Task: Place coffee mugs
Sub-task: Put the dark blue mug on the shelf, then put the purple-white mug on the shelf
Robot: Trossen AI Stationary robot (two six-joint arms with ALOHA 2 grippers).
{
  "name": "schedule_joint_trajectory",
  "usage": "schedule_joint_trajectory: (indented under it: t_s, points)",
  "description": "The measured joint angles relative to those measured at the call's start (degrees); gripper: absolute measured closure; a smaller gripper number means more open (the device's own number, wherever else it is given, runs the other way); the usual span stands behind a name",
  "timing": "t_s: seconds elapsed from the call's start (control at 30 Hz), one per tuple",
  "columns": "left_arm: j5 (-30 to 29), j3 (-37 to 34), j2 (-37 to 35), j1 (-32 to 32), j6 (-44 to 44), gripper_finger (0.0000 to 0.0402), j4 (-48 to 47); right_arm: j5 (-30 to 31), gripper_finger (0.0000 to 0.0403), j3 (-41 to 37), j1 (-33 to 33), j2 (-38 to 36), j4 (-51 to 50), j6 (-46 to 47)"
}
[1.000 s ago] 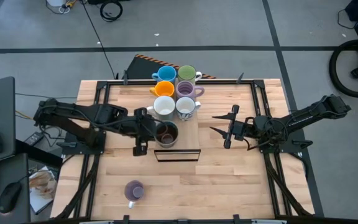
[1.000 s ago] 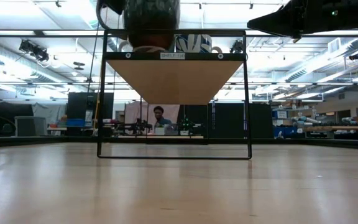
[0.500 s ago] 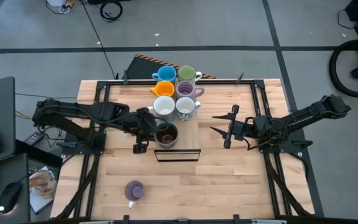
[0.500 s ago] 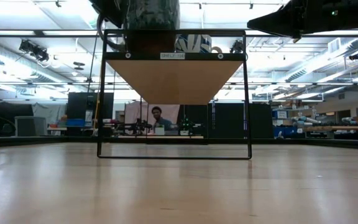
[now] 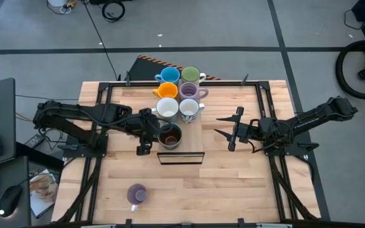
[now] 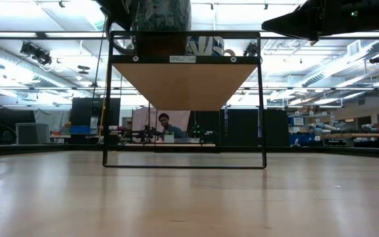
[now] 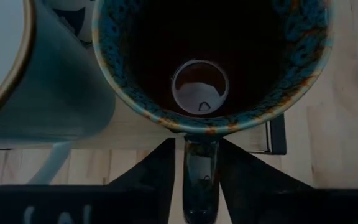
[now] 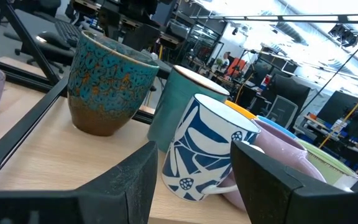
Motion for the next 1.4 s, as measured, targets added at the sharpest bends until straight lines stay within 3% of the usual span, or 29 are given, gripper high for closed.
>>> schedule_joint_trajectory:
  t_s: [0.3,0.57,0.73,0.9,1.07,1.23,1.4]
  points:
    - [-1.2,1.3,0.1,0.0,-0.9,0.0206,-1.7,0.0,0.0194,0.0,0.0,0.0,0.0,0.0]
    - [-2.8,10.0,0.0,-0.6,-3.1,0.0197,-9.0,0.0,0.0194,0.0,0.0,0.0,-0.1,0.0]
    - [0.2,12.5,0.0,-3.2,-13.1,0.0196,-13.8,0.0,0.0194,0.0,0.0,0.0,-0.8,0.0]
    - [5.8,12.5,0.1,-8.7,-32.3,0.0196,-24.2,0.0,0.0194,0.0,0.0,0.0,-1.1,0.3]
    - [5.9,12.4,2.2,-17.6,-49.2,0.0196,-26.8,0.0,0.0194,0.0,0.0,0.0,-1.5,0.5]
    - [4.5,12.4,6.7,-25.8,-56.1,0.0209,-26.4,0.1,0.0194,0.0,0.0,0.0,-1.6,0.5]
    - [5.0,12.4,13.7,-30.5,-54.0,0.0224,-25.8,0.0,0.0194,0.0,0.0,0.0,-1.3,0.5]
